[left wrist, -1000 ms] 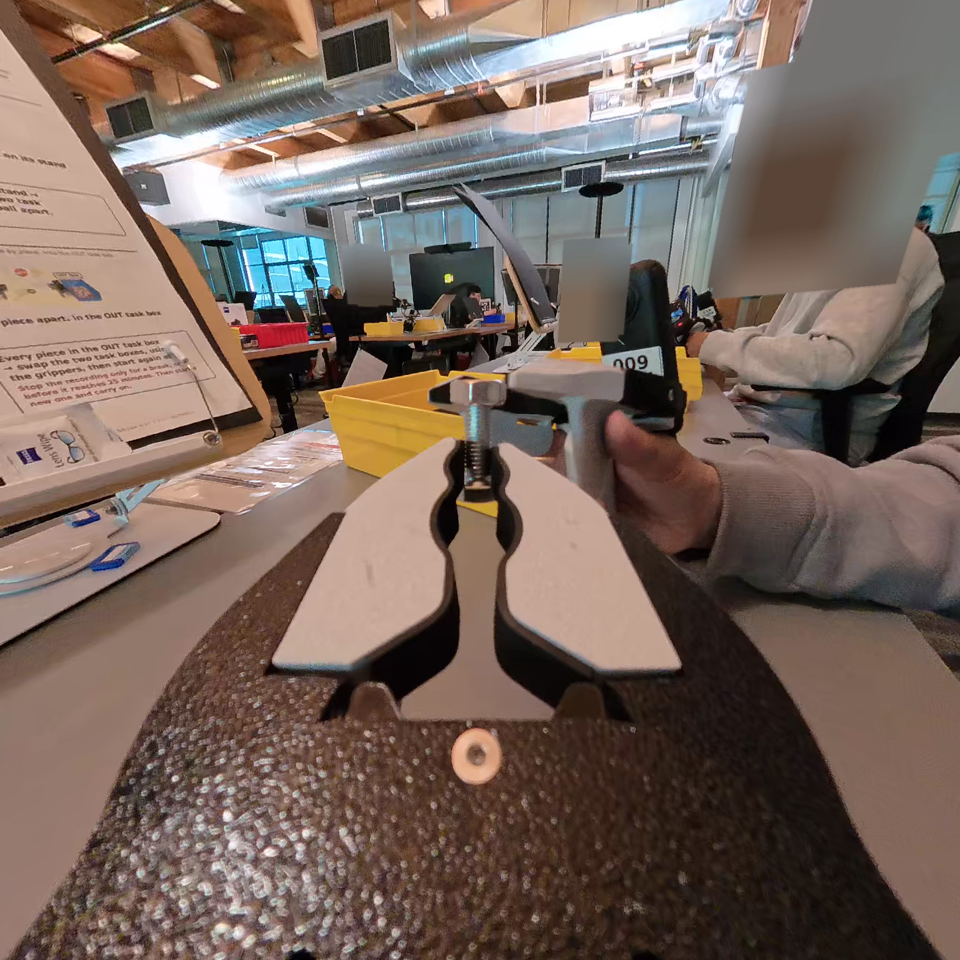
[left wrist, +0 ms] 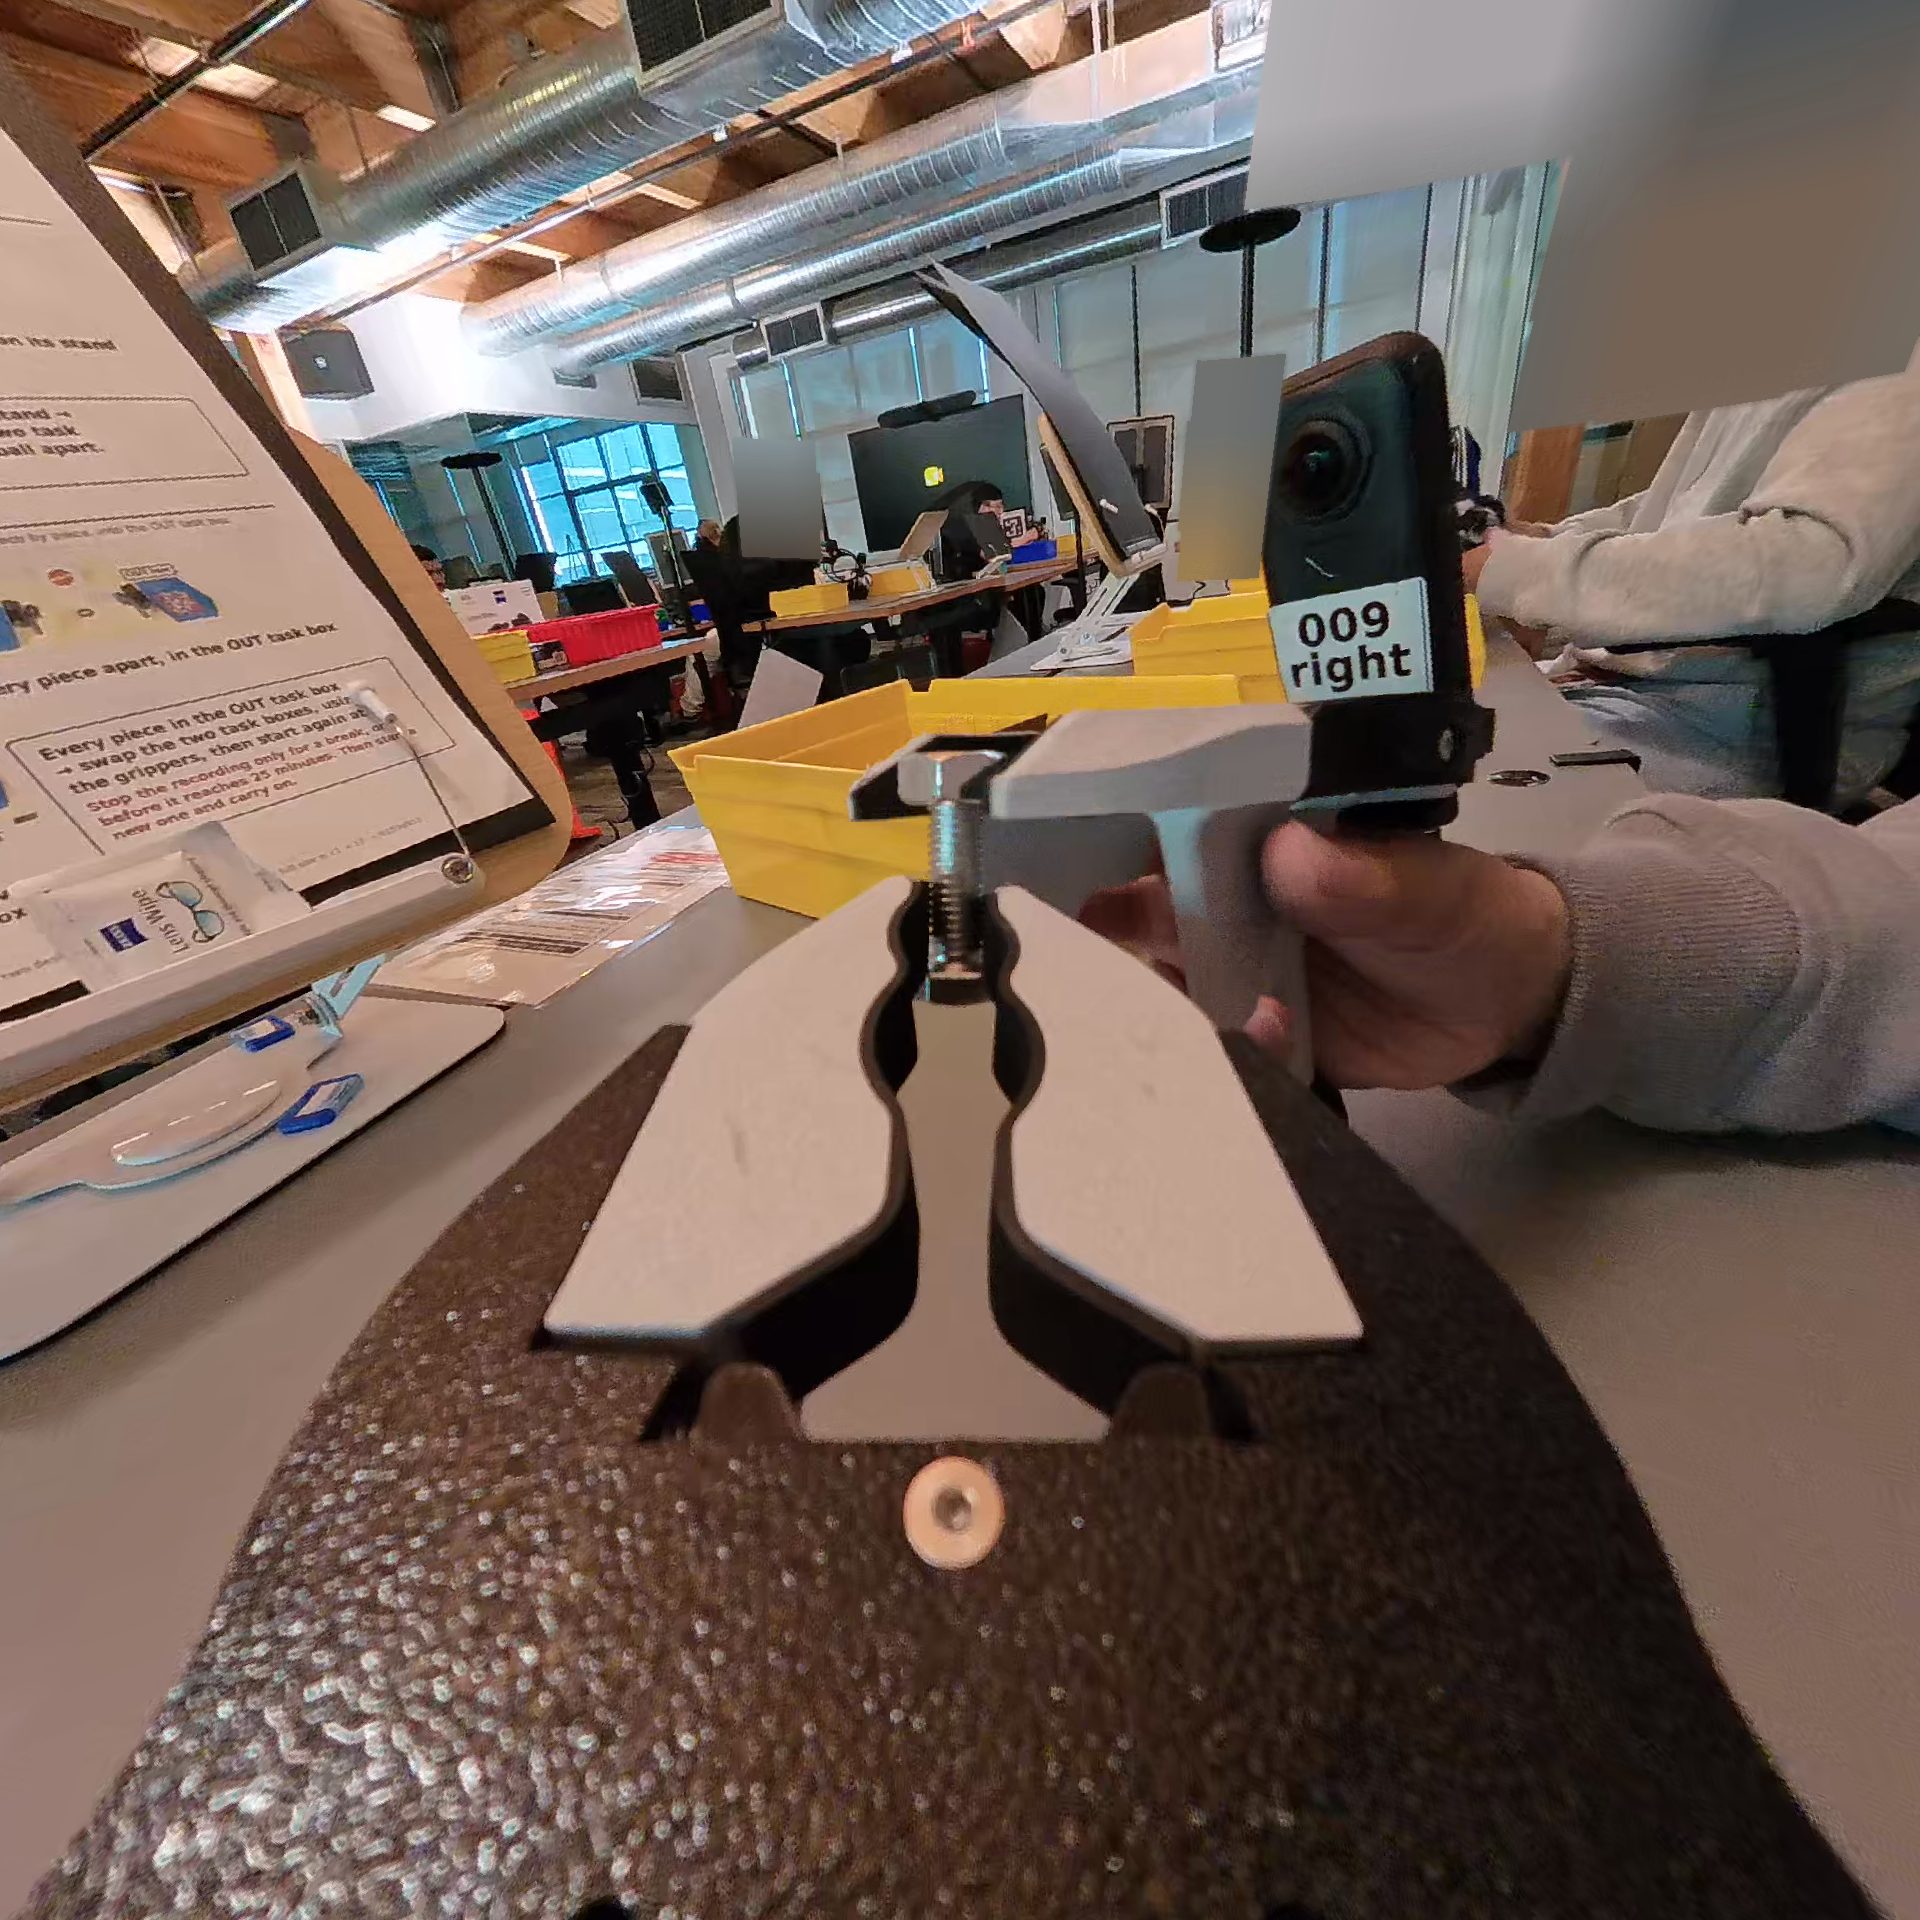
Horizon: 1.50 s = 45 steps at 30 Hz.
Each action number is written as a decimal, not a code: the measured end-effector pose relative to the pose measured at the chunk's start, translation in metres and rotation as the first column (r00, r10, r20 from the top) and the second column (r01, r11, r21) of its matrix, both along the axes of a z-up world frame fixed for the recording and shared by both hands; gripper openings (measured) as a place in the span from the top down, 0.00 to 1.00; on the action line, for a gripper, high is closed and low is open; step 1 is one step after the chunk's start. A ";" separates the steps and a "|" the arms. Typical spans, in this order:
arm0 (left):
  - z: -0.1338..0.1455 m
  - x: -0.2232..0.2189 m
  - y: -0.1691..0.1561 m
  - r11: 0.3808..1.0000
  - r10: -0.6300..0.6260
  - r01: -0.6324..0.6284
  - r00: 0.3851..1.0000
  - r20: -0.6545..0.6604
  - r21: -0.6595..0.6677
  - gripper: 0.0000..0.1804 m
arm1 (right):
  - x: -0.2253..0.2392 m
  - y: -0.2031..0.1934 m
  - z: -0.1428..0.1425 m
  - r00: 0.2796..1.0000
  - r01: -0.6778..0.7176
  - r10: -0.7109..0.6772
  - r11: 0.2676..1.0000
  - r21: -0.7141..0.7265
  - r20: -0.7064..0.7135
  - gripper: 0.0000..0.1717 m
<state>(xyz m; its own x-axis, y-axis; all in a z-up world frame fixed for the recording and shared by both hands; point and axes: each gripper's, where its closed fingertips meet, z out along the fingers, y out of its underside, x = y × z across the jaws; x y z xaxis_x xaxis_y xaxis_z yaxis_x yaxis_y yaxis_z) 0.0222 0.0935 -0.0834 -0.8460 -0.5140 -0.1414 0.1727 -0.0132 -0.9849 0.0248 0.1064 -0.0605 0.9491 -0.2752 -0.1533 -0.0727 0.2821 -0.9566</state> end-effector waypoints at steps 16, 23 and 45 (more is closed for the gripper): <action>0.002 0.002 0.005 0.999 0.010 -0.010 1.000 -0.017 -0.031 0.95 | -0.002 -0.007 0.009 1.000 -0.024 0.023 0.999 0.045 0.017 0.79; 0.000 0.003 0.005 1.000 0.021 -0.021 1.000 -0.013 -0.011 0.95 | -0.003 -0.003 0.003 0.999 -0.030 0.030 0.999 0.017 0.015 0.91; 0.021 -0.045 -0.008 0.806 -0.553 0.477 0.818 -0.159 -0.351 0.95 | -0.042 -0.010 0.024 0.891 -0.447 0.453 0.876 0.179 0.008 0.90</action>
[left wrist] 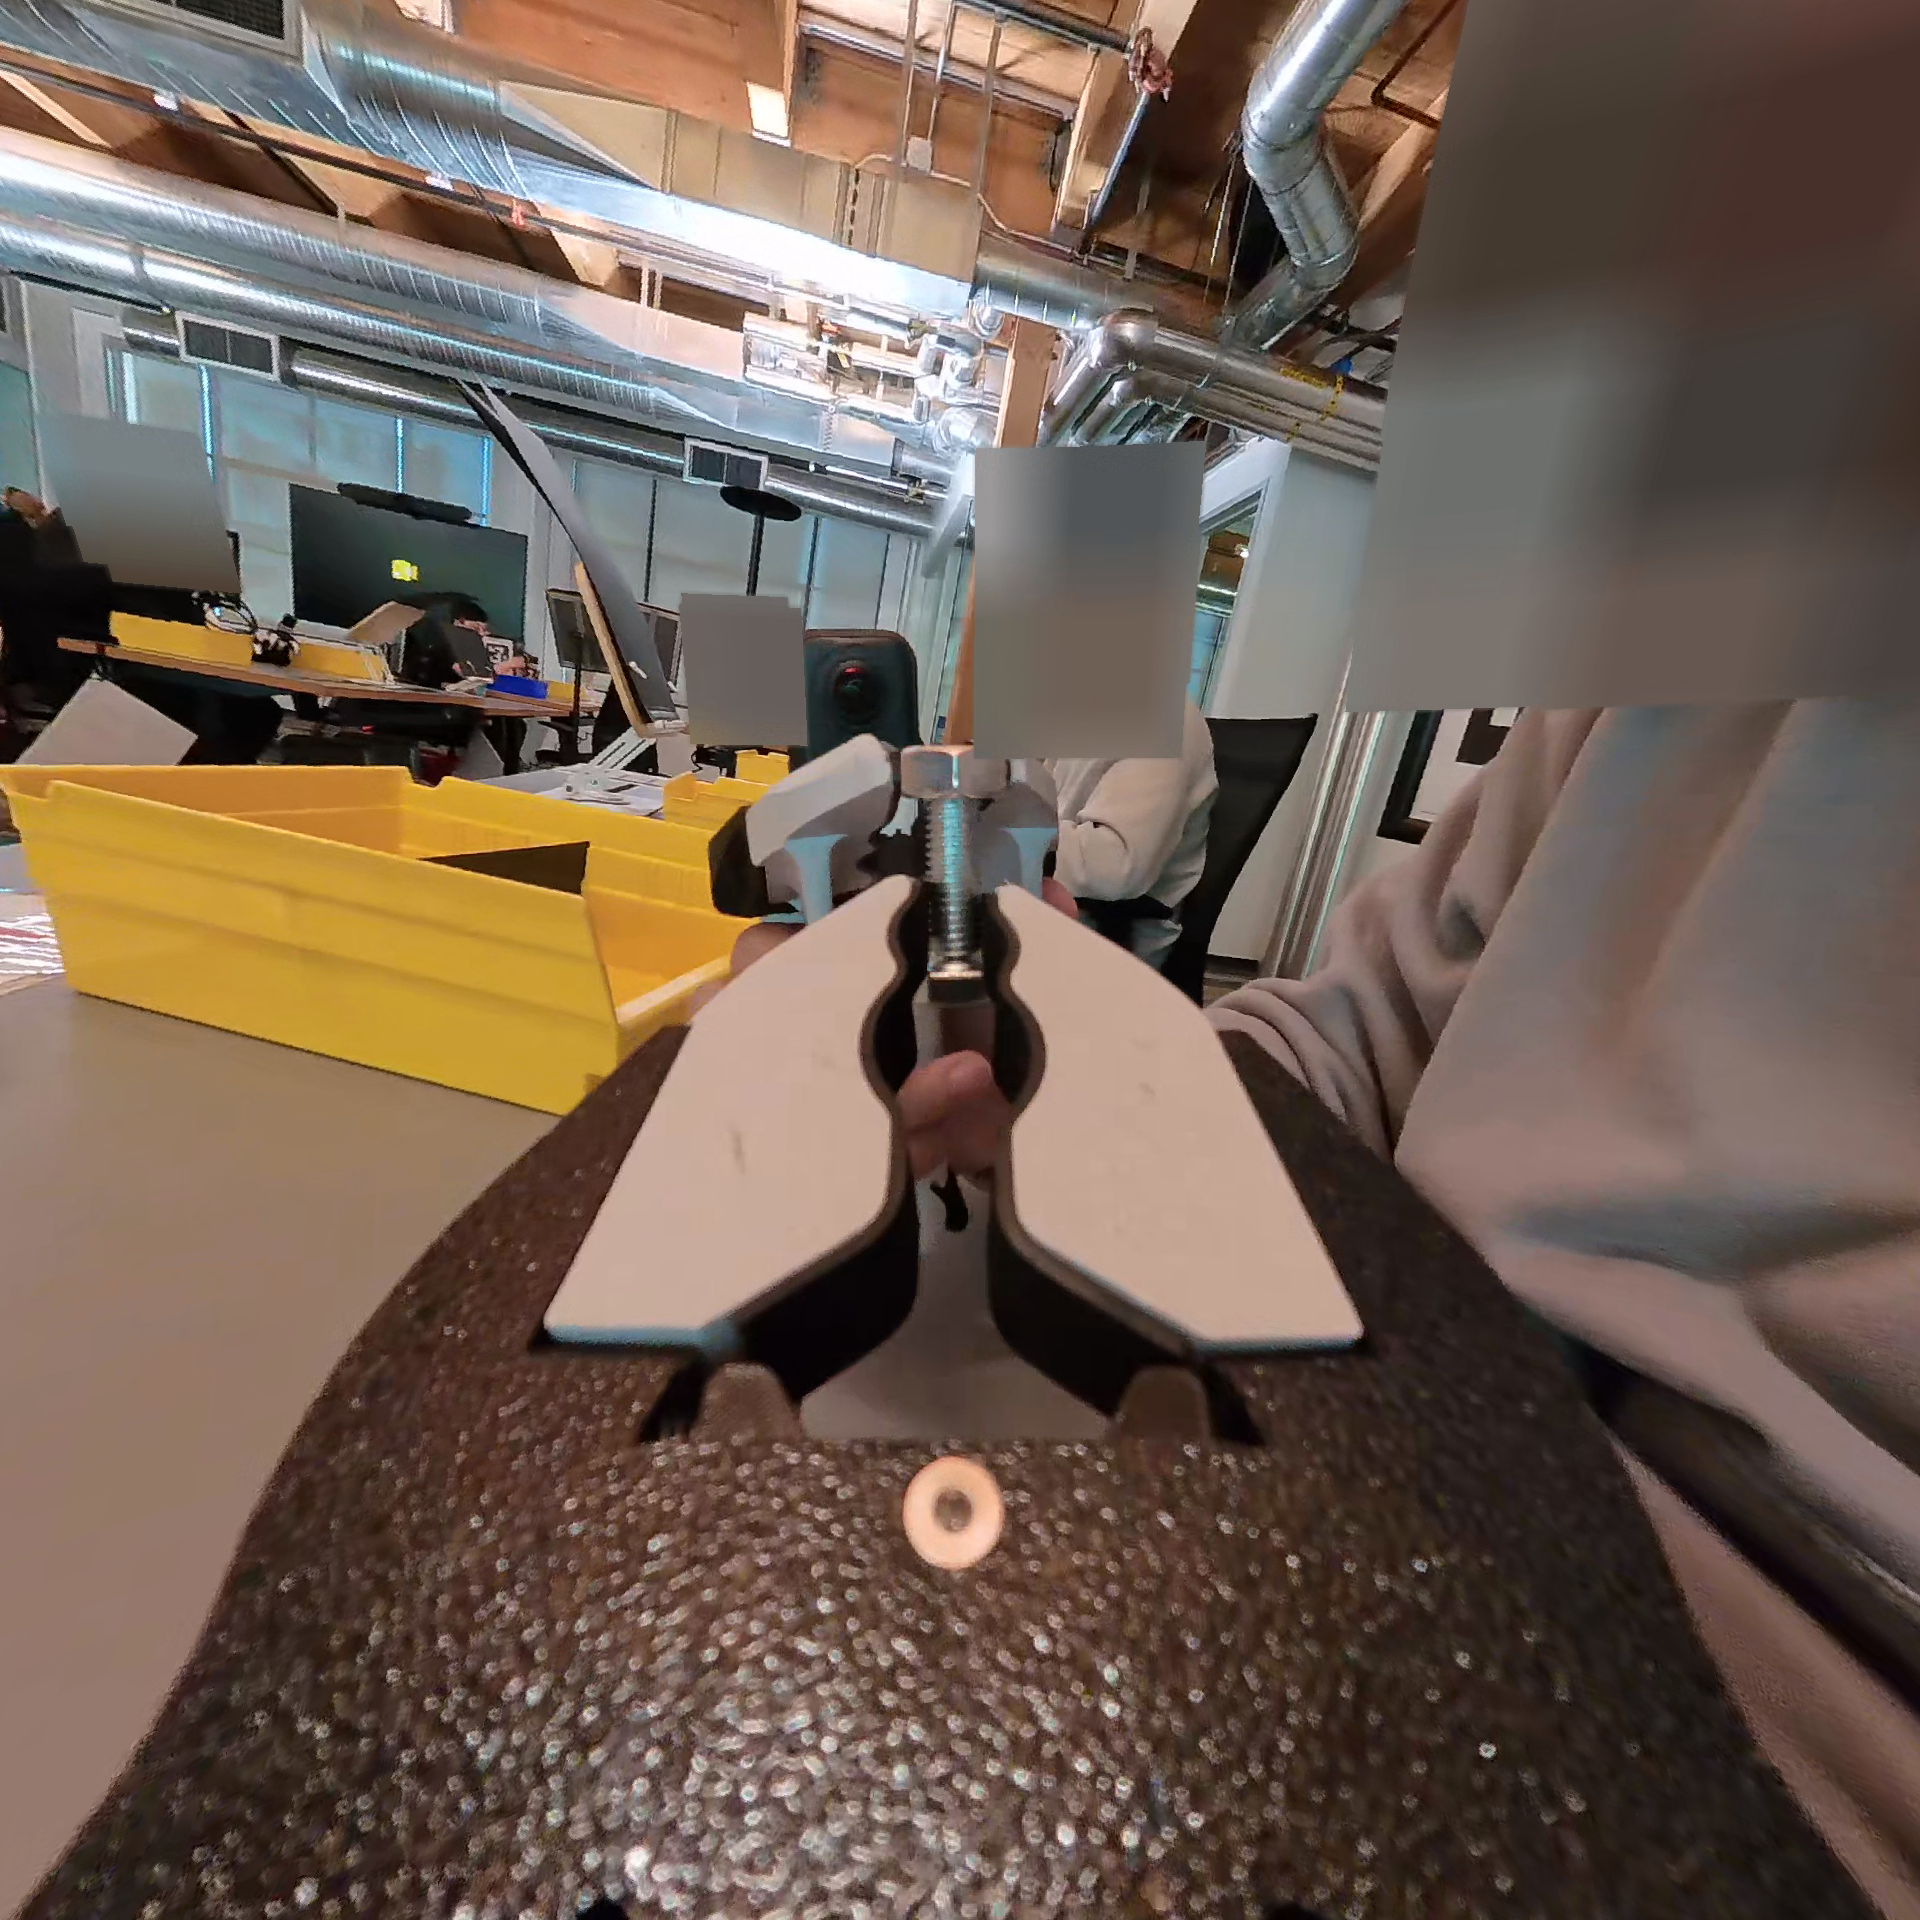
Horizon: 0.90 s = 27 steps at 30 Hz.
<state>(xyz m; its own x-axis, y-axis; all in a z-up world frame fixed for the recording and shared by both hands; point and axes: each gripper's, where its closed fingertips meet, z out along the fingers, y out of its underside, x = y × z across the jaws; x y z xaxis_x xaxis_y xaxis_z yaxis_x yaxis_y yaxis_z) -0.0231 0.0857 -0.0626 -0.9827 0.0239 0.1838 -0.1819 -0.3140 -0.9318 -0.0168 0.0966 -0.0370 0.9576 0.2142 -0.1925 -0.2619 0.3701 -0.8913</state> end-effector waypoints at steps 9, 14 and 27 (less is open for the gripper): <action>-0.008 0.016 0.002 0.986 0.150 -0.153 0.988 0.042 0.069 0.95 | 0.013 0.001 -0.007 0.993 0.117 -0.117 0.992 -0.041 -0.006 0.90; -0.014 0.037 0.011 0.897 0.391 -0.420 0.900 0.192 0.140 0.95 | 0.031 0.000 -0.011 0.940 0.340 -0.336 0.937 -0.078 0.066 0.77; -0.028 0.050 0.010 0.755 0.495 -0.603 0.782 0.379 0.259 0.95 | 0.040 0.010 -0.026 0.852 0.517 -0.485 0.839 -0.171 0.197 0.89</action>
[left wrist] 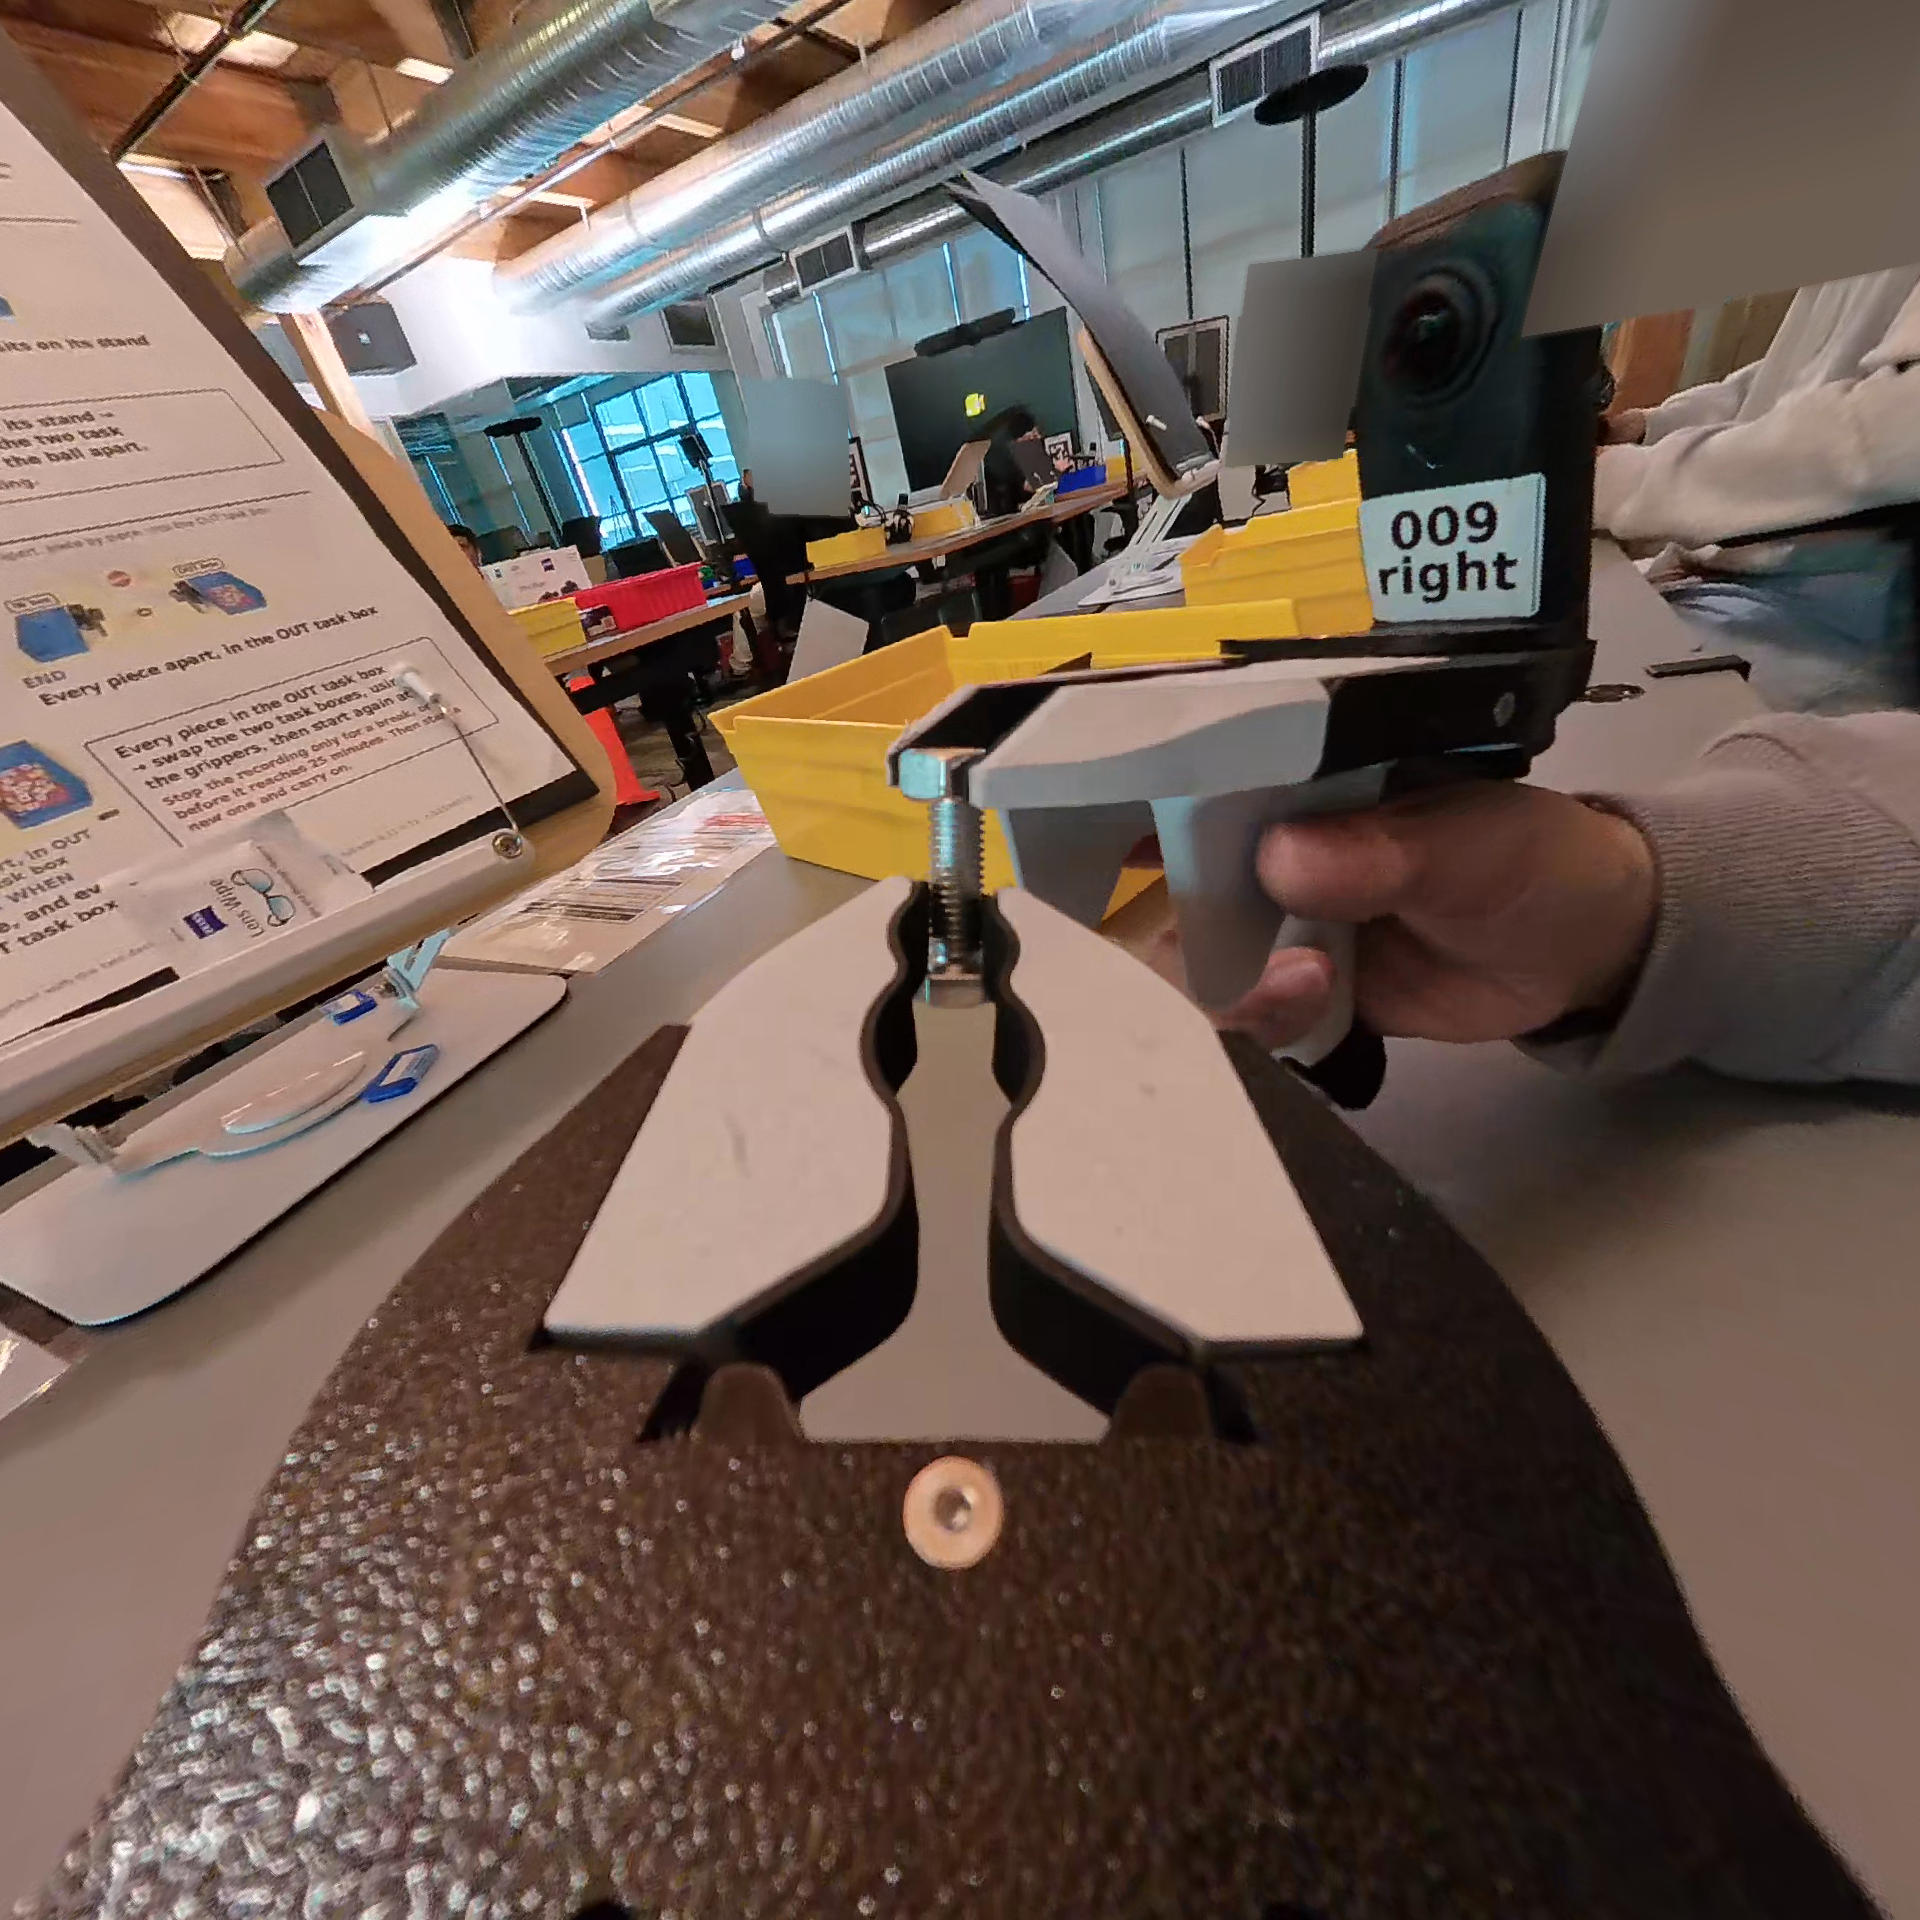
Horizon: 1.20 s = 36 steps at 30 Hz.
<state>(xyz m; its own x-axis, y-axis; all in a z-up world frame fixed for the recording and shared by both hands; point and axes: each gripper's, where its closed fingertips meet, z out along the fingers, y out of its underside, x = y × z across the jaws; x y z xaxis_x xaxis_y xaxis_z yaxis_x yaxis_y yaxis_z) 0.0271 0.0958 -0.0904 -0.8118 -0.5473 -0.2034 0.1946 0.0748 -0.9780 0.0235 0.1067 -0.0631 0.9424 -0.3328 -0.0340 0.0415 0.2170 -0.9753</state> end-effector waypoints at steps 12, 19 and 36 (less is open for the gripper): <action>0.022 -0.059 -0.016 0.771 -0.614 0.534 0.768 -0.181 -0.348 0.95 | -0.052 -0.012 0.021 0.848 -0.525 0.530 0.843 0.119 -0.005 0.89; 0.014 -0.033 -0.009 0.896 -0.406 0.359 0.901 -0.153 -0.261 0.95 | -0.024 -0.011 0.014 0.964 -0.267 0.266 0.960 0.087 0.022 0.82; -0.003 0.009 0.008 0.988 0.129 -0.134 0.989 0.066 0.081 0.95 | 0.007 -0.004 -0.002 0.997 0.009 -0.005 0.999 0.048 -0.083 0.90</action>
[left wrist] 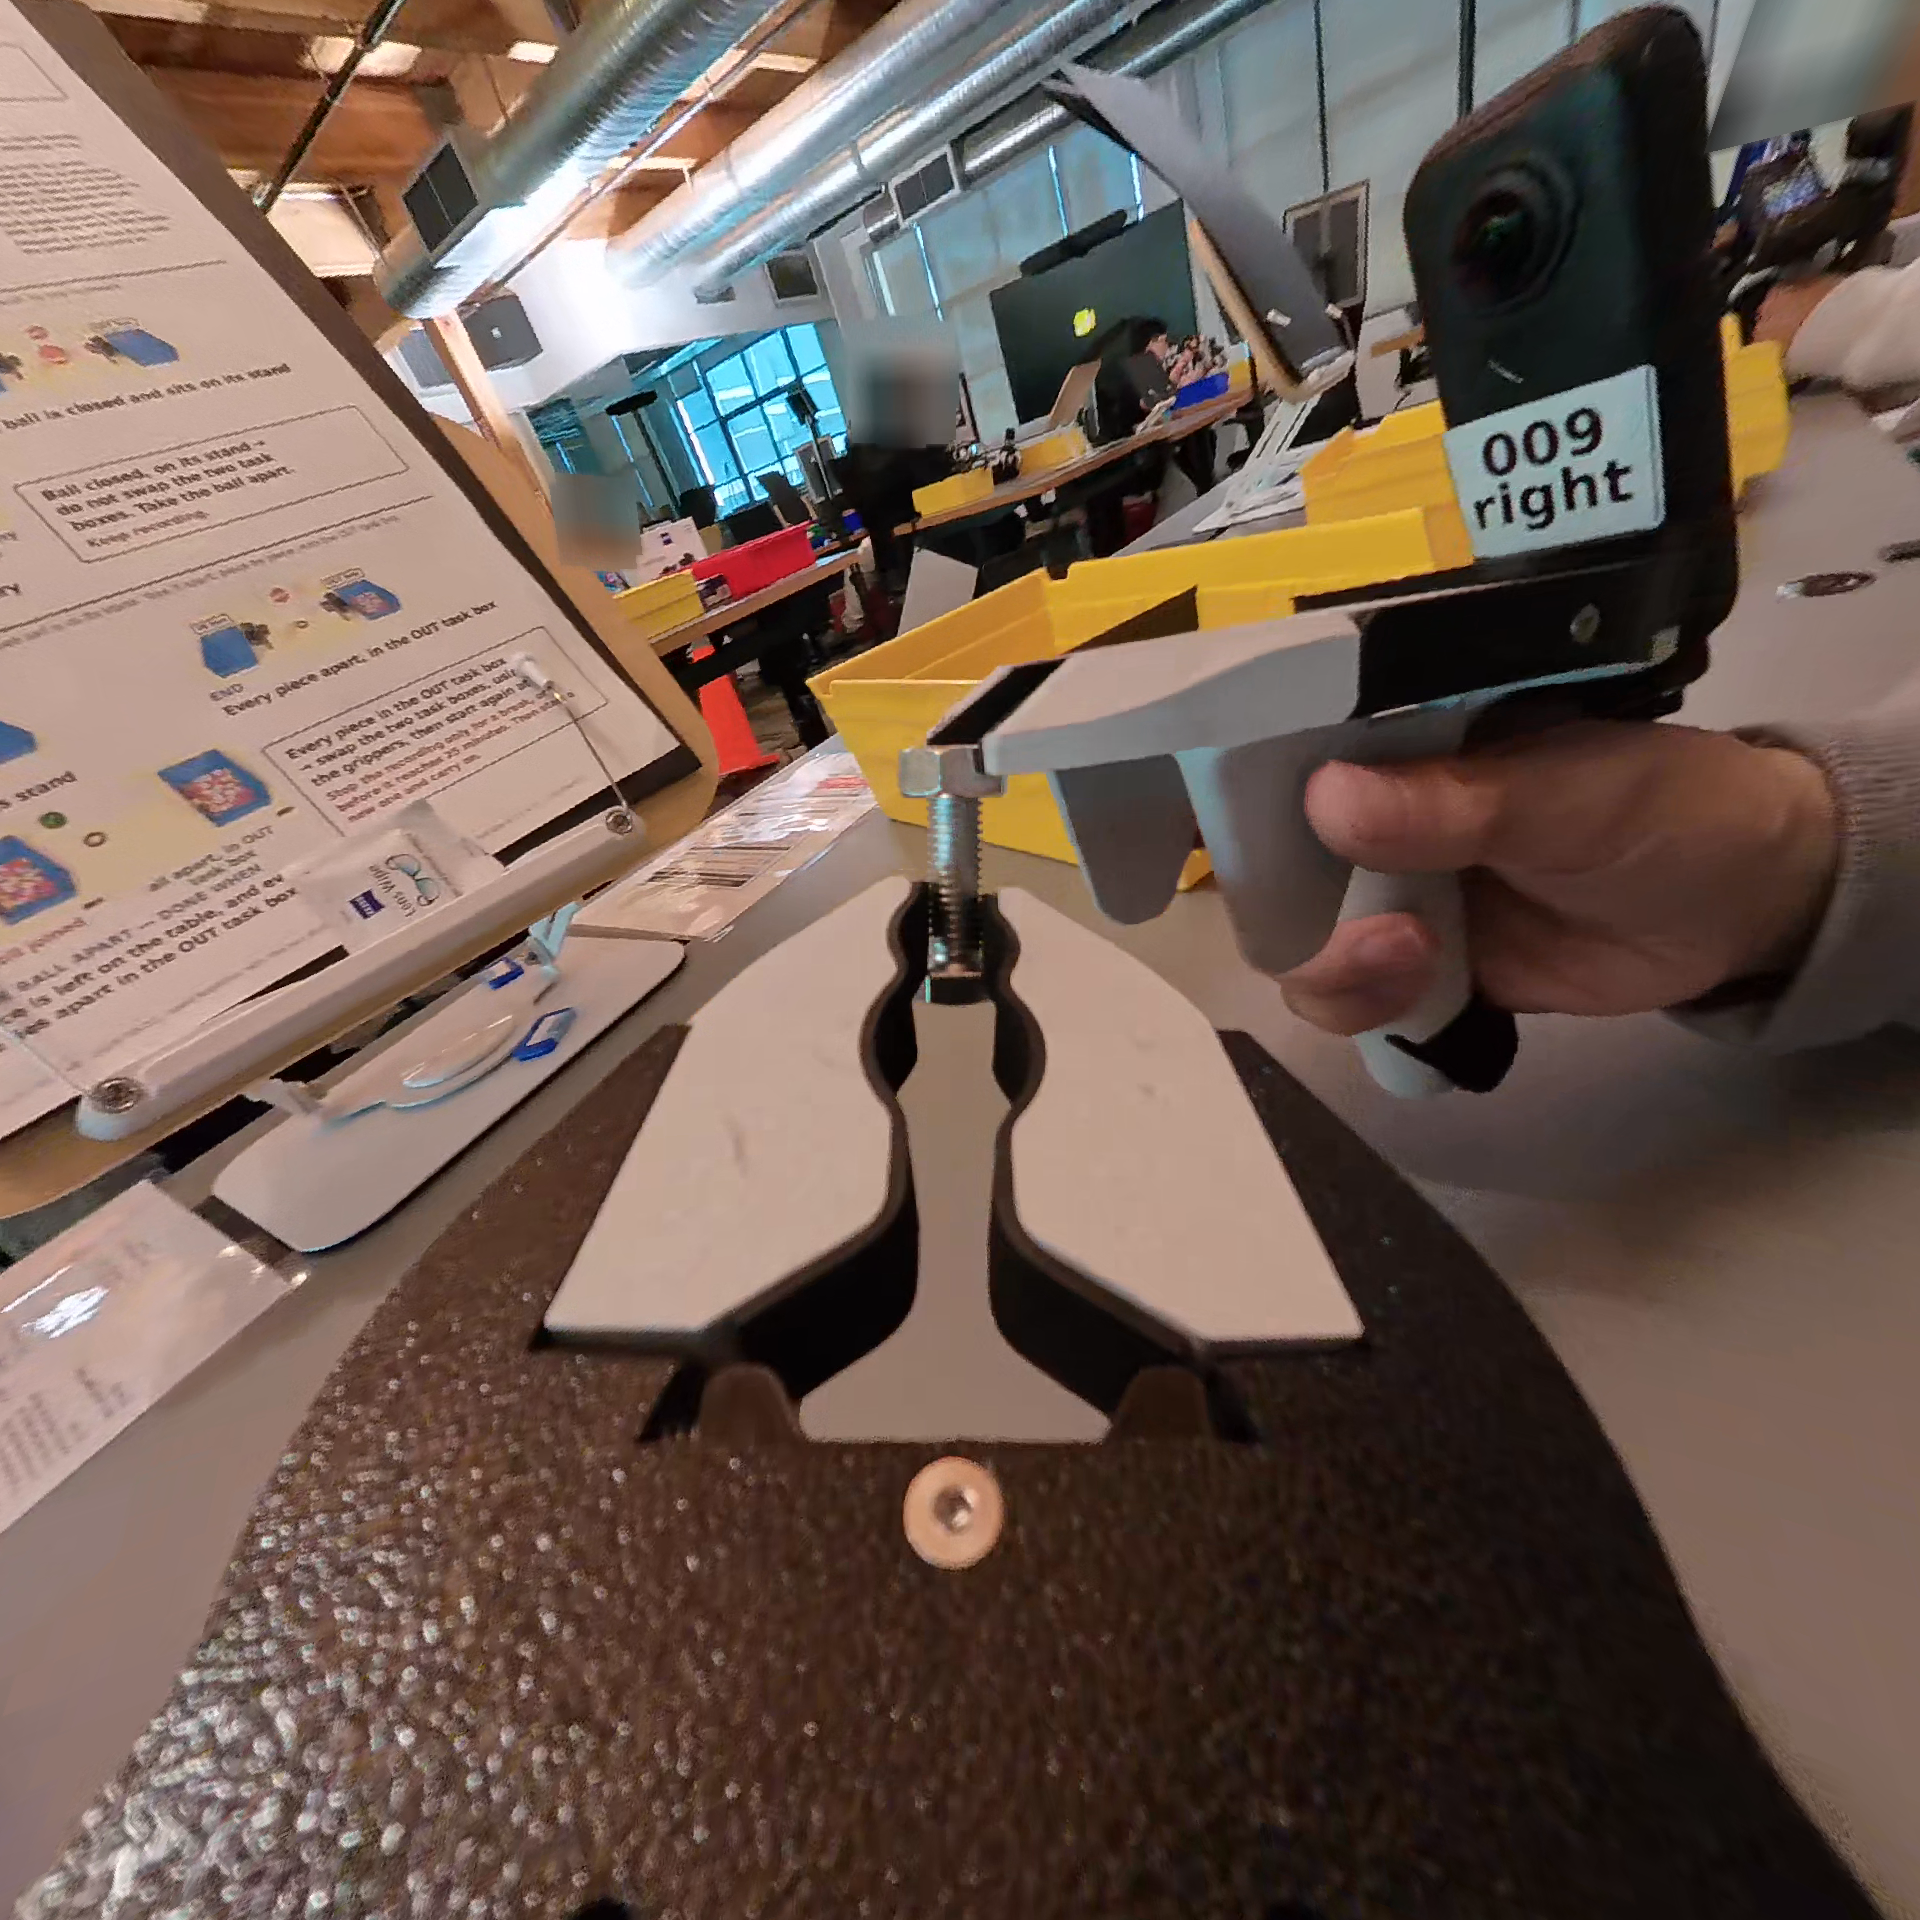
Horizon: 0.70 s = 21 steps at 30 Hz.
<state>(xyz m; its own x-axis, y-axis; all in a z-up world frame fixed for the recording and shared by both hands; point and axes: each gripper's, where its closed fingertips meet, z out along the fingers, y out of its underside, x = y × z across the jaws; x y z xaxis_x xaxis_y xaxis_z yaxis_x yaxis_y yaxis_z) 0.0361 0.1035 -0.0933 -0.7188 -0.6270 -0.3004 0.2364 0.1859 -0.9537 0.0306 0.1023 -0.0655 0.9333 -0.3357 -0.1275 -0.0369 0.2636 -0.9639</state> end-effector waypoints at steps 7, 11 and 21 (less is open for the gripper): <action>-0.003 0.001 0.000 0.998 0.030 -0.031 0.999 0.028 0.051 0.95 | 0.002 0.001 -0.003 1.000 -0.008 0.008 1.000 0.001 -0.025 0.90; -0.002 0.000 0.000 0.999 0.004 -0.004 1.000 0.012 0.034 0.95 | 0.000 0.001 -0.002 0.996 -0.070 0.071 0.998 0.007 -0.051 0.90; 0.018 -0.066 -0.018 0.699 -0.702 0.592 0.675 -0.227 -0.401 0.95 | -0.056 -0.009 0.019 0.850 -0.523 0.519 0.852 0.026 0.087 0.90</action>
<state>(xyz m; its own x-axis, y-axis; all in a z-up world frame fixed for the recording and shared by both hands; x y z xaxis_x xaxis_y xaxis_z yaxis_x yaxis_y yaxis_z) -0.0302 0.0851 -0.0757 -0.9886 0.0259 0.1482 -0.1504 -0.1660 -0.9746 -0.0256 0.0936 -0.0463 0.9767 0.2074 -0.0549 -0.1112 0.2703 -0.9563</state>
